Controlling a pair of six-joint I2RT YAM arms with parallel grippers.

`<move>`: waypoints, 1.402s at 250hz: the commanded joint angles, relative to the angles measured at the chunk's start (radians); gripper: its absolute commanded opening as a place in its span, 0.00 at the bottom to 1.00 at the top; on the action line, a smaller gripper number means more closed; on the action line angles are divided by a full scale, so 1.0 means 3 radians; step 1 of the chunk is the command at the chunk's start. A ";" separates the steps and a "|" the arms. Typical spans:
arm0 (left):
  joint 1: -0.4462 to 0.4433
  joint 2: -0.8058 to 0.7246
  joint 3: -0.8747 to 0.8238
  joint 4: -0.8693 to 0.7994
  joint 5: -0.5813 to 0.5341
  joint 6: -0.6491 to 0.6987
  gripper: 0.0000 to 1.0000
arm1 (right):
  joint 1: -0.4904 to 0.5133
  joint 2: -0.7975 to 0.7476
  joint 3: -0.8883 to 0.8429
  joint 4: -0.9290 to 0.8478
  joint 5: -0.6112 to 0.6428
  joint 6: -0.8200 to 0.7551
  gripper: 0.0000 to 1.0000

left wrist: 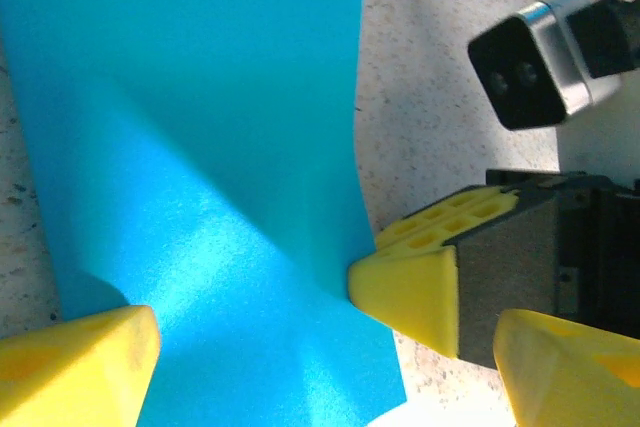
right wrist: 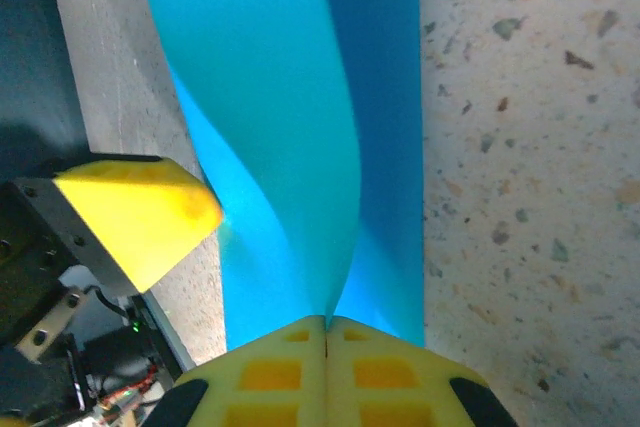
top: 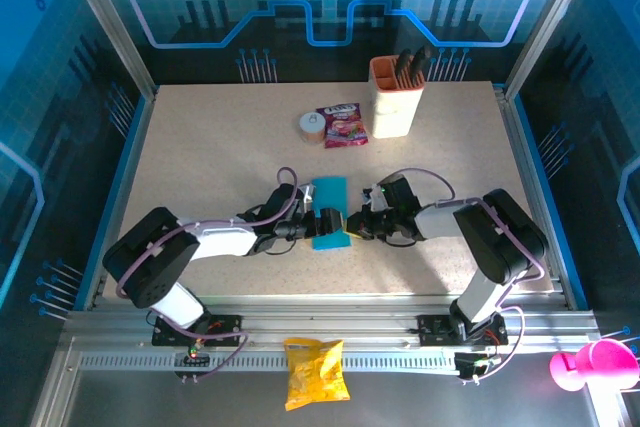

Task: Fold a paper plane with a square sheet of paper (pick it up from the middle)
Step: First fold in half a square sheet of paper at the center of the table.

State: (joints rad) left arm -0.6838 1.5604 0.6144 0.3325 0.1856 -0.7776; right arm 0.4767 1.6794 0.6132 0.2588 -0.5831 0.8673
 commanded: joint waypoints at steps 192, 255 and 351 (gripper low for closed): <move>0.0077 -0.0744 -0.0249 -0.0525 0.0476 0.0521 0.93 | 0.0083 -0.0093 -0.0002 0.0497 -0.0331 -0.0003 0.00; 0.0116 -0.0768 -0.0341 -0.0511 0.0500 0.0554 0.93 | 0.0085 -0.0063 0.0006 0.0496 -0.0313 0.0005 0.00; 0.0110 -0.0602 -0.0353 -0.0343 0.0690 0.0511 0.93 | 0.0069 0.0059 0.0019 0.0550 -0.0285 0.0037 0.00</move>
State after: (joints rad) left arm -0.6552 1.3567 0.5205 0.1989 0.3492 -0.6441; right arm 0.4908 1.6756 0.6205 0.3923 -0.6594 0.8688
